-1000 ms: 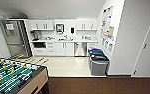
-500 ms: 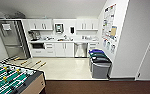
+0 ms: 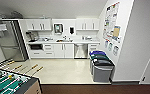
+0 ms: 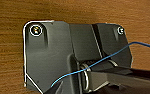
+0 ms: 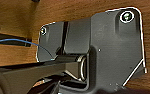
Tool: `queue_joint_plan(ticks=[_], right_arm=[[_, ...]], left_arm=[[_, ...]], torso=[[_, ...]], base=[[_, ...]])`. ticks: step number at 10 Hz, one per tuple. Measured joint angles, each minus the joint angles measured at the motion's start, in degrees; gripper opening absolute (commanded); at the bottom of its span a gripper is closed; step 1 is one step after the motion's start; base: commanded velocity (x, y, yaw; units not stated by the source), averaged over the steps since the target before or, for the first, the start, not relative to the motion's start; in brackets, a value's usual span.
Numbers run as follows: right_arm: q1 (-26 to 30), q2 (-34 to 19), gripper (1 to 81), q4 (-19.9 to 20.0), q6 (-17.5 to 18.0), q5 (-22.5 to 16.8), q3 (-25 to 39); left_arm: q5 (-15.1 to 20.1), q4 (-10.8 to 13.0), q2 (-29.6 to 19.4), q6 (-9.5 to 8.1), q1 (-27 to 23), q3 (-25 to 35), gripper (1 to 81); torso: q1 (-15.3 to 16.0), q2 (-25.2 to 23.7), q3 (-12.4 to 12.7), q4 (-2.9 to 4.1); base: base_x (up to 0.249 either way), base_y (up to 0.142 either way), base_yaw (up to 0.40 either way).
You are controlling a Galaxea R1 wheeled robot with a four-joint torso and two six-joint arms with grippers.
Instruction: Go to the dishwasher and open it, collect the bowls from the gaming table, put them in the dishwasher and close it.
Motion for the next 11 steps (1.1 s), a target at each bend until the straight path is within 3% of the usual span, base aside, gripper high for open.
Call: queue_joint_plan(ticks=[6,11], right_arm=[[-0.4,0.2,81.1,0.0,0.2,0.0,-9.1],[0.2,1.6,81.1,0.0,0.2,-0.1,-9.5]], left_arm=[[-0.1,0.0,-0.8,-0.2,0.0,-4.9,81.1],[-0.5,0.0,-0.7,-0.41,-0.2,-4.9,81.1]], torso=[[0.0,0.0,0.0,0.0],[0.0,0.0,0.0,0.0]], base=[[0.276,0.0,0.0],[0.276,0.0,0.0]])
